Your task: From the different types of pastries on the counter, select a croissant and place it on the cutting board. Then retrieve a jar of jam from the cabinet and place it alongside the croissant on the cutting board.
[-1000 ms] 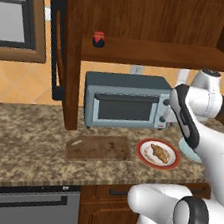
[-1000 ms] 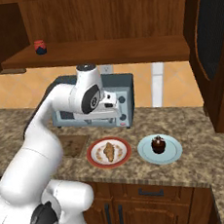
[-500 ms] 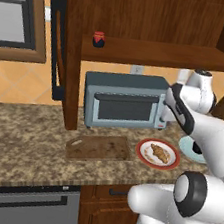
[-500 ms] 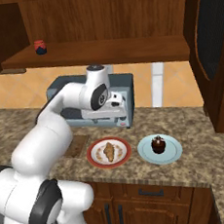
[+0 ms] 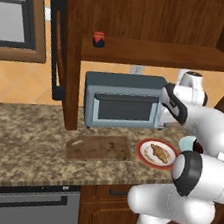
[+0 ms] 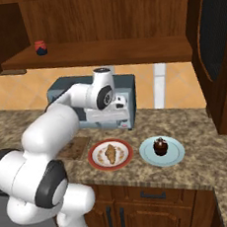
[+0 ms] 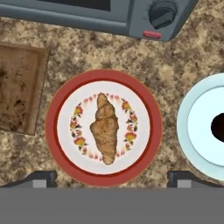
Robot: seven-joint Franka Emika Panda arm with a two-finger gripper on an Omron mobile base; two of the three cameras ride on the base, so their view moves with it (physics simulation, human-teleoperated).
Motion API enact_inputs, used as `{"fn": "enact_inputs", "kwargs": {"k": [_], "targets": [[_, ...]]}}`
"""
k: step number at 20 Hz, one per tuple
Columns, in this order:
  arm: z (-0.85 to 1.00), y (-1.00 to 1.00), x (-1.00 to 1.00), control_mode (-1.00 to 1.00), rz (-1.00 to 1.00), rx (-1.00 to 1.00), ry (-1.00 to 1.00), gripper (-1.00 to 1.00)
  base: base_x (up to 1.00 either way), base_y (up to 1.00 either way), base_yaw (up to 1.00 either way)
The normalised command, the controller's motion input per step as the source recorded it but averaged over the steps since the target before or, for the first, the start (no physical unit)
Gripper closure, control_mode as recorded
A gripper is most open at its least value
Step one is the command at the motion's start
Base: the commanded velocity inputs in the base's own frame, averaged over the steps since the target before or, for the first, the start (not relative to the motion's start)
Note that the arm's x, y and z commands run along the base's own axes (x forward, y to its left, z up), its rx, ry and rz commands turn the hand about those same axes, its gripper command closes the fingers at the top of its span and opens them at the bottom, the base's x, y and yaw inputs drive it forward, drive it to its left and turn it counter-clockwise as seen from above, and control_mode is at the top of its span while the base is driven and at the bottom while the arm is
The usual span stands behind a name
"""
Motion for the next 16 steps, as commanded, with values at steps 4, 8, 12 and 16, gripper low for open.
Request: {"fn": "enact_inputs", "kwargs": {"k": [4,8,12,16], "targets": [[-0.41,0.0,0.09,-1.0,0.03,0.0,0.0,-1.0,0.0,0.0,0.0],[-0.39,0.0,0.01,-1.0,0.0,0.0,0.0,-1.0,0.0,0.0,0.0],[-0.35,0.01,0.0,-1.0,0.0,0.0,0.0,-1.0,0.0,0.0,0.0],[-0.27,0.08,0.0,-1.0,0.0,0.0,0.0,-1.0,0.0,0.0,0.0]]}}
